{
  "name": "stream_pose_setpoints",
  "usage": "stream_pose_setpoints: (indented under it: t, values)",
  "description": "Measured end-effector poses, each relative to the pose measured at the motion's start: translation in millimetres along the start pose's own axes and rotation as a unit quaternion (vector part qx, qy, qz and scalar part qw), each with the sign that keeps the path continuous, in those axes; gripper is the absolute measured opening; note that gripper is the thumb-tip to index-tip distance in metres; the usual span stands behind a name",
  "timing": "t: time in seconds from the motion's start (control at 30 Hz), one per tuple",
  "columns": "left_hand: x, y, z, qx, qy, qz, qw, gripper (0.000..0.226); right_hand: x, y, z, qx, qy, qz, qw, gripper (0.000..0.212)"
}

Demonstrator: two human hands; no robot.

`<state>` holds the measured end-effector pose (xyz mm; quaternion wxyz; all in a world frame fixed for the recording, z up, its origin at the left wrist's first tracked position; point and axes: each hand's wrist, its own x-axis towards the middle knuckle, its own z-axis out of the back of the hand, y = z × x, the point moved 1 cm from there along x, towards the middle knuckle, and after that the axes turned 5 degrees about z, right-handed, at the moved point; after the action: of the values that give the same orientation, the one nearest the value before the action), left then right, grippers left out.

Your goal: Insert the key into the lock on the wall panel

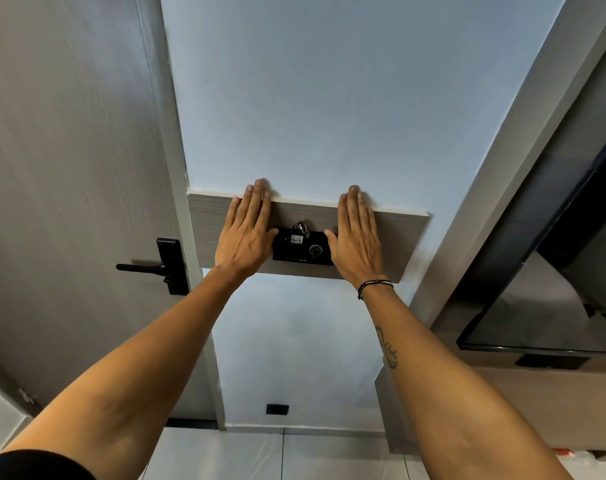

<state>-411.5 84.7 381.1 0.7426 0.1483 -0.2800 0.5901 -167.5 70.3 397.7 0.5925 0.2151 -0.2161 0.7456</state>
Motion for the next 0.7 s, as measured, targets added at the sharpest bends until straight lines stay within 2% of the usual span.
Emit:
stream_pose_setpoints:
  t: [0.7]
  values:
    - [-2, 4, -13, 0.003, 0.01, 0.023, 1.0, 0.078, -4, -2, -16, -0.015, 0.006, -0.004, 1.0, 0.086]
